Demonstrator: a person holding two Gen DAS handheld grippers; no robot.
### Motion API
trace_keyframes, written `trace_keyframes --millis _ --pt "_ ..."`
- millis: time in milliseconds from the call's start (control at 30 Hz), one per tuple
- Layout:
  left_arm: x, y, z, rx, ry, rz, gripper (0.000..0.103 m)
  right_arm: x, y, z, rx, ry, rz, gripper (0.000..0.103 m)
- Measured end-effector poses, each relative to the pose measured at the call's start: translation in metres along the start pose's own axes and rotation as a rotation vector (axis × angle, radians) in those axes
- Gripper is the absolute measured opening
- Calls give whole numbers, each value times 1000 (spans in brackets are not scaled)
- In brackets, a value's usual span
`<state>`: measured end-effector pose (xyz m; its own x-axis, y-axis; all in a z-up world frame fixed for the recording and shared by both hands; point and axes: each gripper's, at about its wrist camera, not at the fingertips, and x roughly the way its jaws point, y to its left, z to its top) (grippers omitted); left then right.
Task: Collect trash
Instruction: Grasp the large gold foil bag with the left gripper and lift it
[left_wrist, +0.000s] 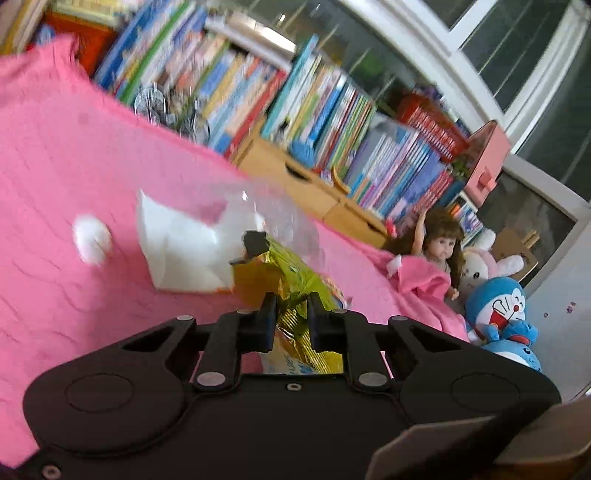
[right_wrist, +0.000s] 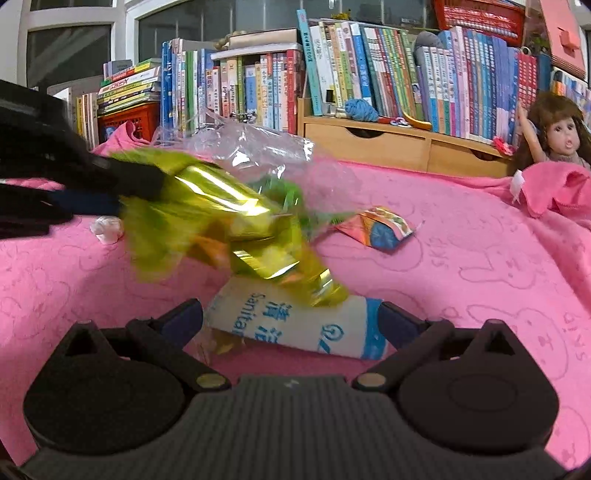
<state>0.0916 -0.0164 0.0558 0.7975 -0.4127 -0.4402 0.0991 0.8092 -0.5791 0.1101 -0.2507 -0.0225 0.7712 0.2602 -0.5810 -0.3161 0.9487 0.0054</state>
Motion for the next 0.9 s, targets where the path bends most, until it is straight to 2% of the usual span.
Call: trace_keyframes --millis 100,267,333,467,500,533,567,633,667,700,767,800,833,900 --pt "-26 5 1 27 -59 17 15 8 5 3 -7 25 3 103" --pt "-55 23 -4 48 -69 58 15 11 20 3 -75 45 -9 103" --pt "-66 34 -6 33 -73 75 11 7 27 2 -102 42 -16 95" --pt "-85 56 -9 6 -80 90 11 -4 37 -4 -143 21 -26 72" --pt "-89 61 -10 -1 -78 93 13 -7 39 -5 -150 15 -27 63" --pt "-93 66 -12 -14 -73 93 14 -11 41 -6 -160 9 -27 59" --pt "-94 71 -13 -22 -64 87 16 -15 44 -8 -171 3 -27 52" --pt "-95 78 -18 -42 -46 77 49 -23 48 -10 -188 -5 -18 44" --pt "-95 79 -21 -49 -46 78 54 -28 51 -12 -195 -9 -10 38" --pt "-94 79 -23 -44 -48 80 55 -31 53 -12 -203 -12 -1 36" --pt "-93 70 -29 19 -67 94 63 -37 56 -13 -223 -21 9 37" --pt "-91 62 -31 74 -84 99 77 -40 57 -12 -228 -32 10 40" --pt "-90 54 -34 141 -101 100 87 -43 57 -11 -227 -48 12 48" --pt "-85 35 -42 311 -121 106 89 -48 53 -5 -214 -68 26 63"
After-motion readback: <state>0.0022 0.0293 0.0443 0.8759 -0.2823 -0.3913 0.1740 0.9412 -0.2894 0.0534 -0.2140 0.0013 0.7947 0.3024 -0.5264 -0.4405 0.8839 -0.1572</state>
